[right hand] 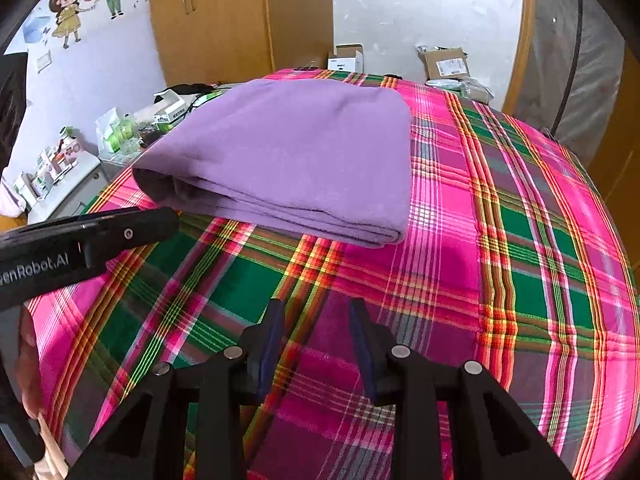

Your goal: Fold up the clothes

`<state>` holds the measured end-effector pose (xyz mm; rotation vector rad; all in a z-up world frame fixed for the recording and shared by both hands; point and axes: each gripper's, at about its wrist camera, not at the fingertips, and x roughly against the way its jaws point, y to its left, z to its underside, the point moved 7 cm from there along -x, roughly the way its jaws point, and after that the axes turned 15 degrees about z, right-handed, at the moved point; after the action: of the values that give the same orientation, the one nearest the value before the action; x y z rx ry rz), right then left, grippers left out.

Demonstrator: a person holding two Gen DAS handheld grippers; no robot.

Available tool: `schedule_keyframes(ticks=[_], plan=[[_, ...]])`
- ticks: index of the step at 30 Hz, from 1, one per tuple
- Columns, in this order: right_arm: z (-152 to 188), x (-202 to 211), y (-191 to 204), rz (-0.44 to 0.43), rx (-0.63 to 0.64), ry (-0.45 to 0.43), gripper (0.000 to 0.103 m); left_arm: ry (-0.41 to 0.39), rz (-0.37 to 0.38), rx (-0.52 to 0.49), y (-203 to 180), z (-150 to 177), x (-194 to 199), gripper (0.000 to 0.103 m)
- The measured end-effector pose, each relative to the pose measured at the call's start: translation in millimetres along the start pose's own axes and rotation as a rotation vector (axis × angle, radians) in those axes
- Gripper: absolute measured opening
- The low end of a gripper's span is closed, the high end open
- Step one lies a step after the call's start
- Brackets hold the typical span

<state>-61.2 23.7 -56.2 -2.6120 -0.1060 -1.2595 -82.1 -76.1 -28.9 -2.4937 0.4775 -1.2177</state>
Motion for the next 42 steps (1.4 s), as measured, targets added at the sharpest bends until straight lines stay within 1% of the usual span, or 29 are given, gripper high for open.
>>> schedule_keyframes(ticks=[4, 7, 10, 11, 15, 20, 24, 27, 29, 34, 38, 42], plan=[[-3, -5, -6, 0.051, -0.014, -0.006, 0.038, -0.005, -0.042, -0.010, 3, 1, -8, 0.048], [-3, -10, -11, 0.078, -0.031, -0.004, 0.039, -0.014, -0.072, -0.001, 8, 0, -13, 0.048], [-5, -15, -16, 0.093, -0.051, -0.010, 0.046, -0.017, -0.101, -0.005, 11, 0, -20, 0.048], [-6, -16, -17, 0.102, -0.052, -0.016, 0.046, -0.015, -0.101, -0.007, 12, 0, -22, 0.048], [-11, -22, -21, 0.101, -0.064, -0.017, 0.050, -0.023, -0.134, -0.031, 12, -4, -28, 0.048], [-17, -28, -22, 0.099, -0.075, -0.013, 0.053, -0.041, -0.157, -0.068, 10, -9, -34, 0.048], [-21, -32, -22, 0.103, -0.077, -0.010, 0.058, -0.040, -0.186, -0.095, 10, -9, -38, 0.049], [-24, -35, -24, 0.109, -0.082, -0.002, 0.063, -0.033, -0.191, -0.105, 9, -9, -40, 0.052], [-26, -38, -26, 0.116, -0.086, 0.006, 0.064, -0.030, -0.196, -0.109, 9, -9, -42, 0.053], [-30, -44, -32, 0.132, -0.096, 0.024, 0.076, -0.030, -0.202, -0.106, 9, -10, -43, 0.055], [-31, -47, -35, 0.135, -0.104, 0.024, 0.078, -0.037, -0.225, -0.083, 7, -11, -45, 0.059], [-31, -48, -36, 0.130, -0.112, 0.013, 0.078, -0.039, -0.223, -0.078, 8, -13, -46, 0.059]])
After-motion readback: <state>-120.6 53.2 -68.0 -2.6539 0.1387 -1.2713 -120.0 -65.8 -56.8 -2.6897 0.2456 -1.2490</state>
